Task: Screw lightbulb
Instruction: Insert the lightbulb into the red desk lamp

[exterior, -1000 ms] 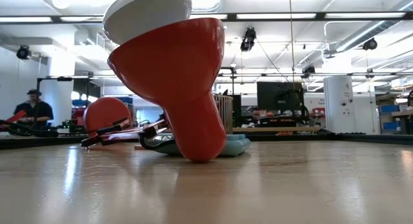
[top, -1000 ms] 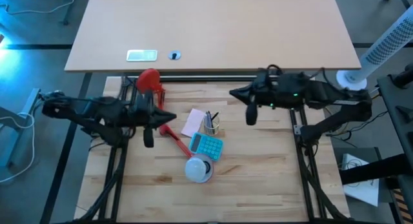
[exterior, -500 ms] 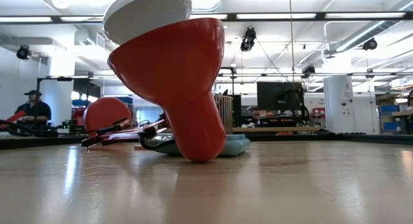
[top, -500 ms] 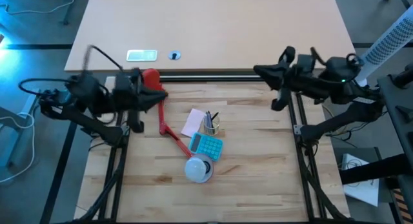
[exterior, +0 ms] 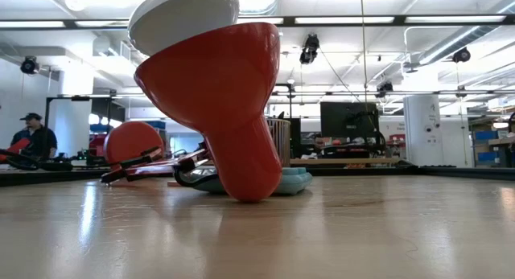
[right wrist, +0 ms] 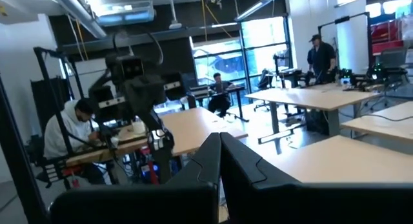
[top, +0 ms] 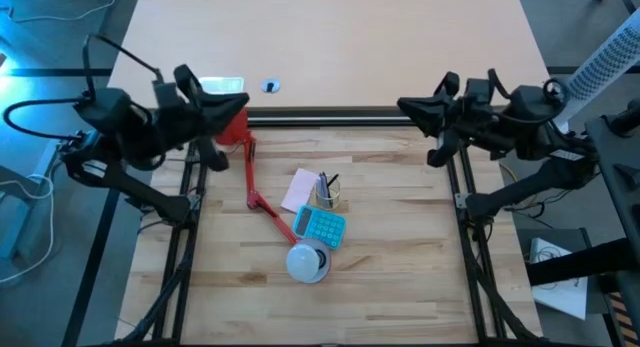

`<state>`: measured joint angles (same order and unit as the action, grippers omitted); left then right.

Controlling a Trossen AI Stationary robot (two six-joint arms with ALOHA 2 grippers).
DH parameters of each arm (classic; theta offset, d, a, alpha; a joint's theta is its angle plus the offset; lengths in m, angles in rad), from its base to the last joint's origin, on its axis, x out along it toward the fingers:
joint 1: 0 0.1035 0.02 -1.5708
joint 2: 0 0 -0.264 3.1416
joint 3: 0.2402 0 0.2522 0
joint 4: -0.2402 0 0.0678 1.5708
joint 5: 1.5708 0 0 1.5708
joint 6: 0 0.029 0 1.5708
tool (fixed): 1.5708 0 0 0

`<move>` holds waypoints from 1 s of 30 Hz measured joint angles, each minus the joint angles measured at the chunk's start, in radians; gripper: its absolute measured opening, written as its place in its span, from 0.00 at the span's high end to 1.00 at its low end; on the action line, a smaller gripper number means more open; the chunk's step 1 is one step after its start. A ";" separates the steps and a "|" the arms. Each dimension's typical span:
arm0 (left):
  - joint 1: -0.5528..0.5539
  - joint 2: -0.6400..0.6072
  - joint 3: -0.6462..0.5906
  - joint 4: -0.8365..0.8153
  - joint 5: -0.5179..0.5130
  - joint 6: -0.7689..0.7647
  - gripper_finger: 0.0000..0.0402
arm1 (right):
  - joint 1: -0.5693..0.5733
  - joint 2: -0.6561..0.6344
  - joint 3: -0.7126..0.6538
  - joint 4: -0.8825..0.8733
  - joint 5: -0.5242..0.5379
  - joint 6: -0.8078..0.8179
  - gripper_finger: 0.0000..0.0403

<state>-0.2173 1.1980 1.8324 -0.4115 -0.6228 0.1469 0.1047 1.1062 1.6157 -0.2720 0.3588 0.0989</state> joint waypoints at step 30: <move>-0.208 -0.150 -0.873 0.331 -0.046 -0.369 1.00 | 0.000 0.431 0.000 -0.001 0.000 0.013 1.00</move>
<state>-0.4254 1.0485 0.9592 -0.0802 -0.6688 -0.2219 0.1047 1.5367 1.6161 -0.2727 0.3592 0.1116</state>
